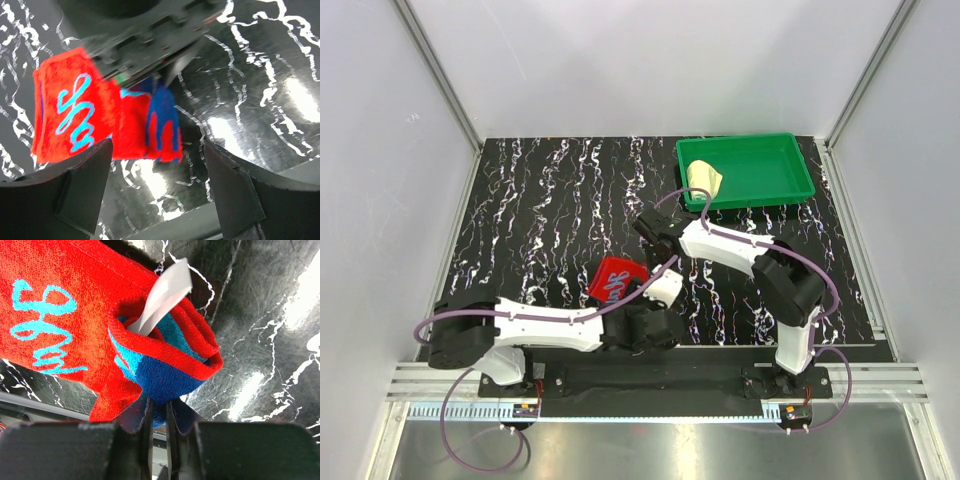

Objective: Roll the towels
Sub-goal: Roll the towel

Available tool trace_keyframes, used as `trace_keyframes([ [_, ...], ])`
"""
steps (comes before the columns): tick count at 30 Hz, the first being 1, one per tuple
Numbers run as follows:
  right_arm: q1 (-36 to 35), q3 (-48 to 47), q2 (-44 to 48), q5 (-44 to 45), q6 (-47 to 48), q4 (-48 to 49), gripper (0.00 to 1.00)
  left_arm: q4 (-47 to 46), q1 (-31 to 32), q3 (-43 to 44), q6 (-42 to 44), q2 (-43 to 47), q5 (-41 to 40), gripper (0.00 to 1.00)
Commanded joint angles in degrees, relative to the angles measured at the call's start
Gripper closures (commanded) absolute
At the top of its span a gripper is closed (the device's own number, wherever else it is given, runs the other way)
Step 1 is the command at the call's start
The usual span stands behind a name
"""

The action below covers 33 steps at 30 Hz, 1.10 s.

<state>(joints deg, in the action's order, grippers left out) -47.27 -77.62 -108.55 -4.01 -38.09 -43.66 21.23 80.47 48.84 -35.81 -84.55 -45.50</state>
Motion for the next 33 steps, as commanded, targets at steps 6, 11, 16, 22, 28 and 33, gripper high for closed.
trace_keyframes([
  [6, -0.5, -2.6, 4.2, 1.4, 1.5, -2.8, 0.87, -11.1, 1.0, 0.7, 3.9, -4.1, 0.7, 0.27],
  [11, -0.5, -2.5, 4.8, 0.3, 1.4, -2.7, 0.87, -12.7, 1.0, 0.4, 3.7, -7.2, 1.6, 0.37],
  [16, -0.5, -2.4, 5.5, -0.2, 1.4, -2.8, 0.87, -11.3, 0.9, 1.7, 2.5, -11.2, 1.0, 0.44],
  [22, -0.5, -1.0, 6.2, -0.6, 1.7, -3.0, 0.87, -9.6, 0.4, 2.0, 0.3, -12.7, -0.9, 0.45],
  [28, -0.5, 0.3, 6.9, -1.7, 1.6, -2.5, 0.87, -8.6, -0.2, 2.7, -0.5, -14.1, -1.2, 0.56],
  [33, -0.5, 1.2, 7.0, -3.9, 1.6, -1.4, 0.87, -8.1, -0.9, 3.5, -0.7, -15.0, -1.4, 0.75],
])
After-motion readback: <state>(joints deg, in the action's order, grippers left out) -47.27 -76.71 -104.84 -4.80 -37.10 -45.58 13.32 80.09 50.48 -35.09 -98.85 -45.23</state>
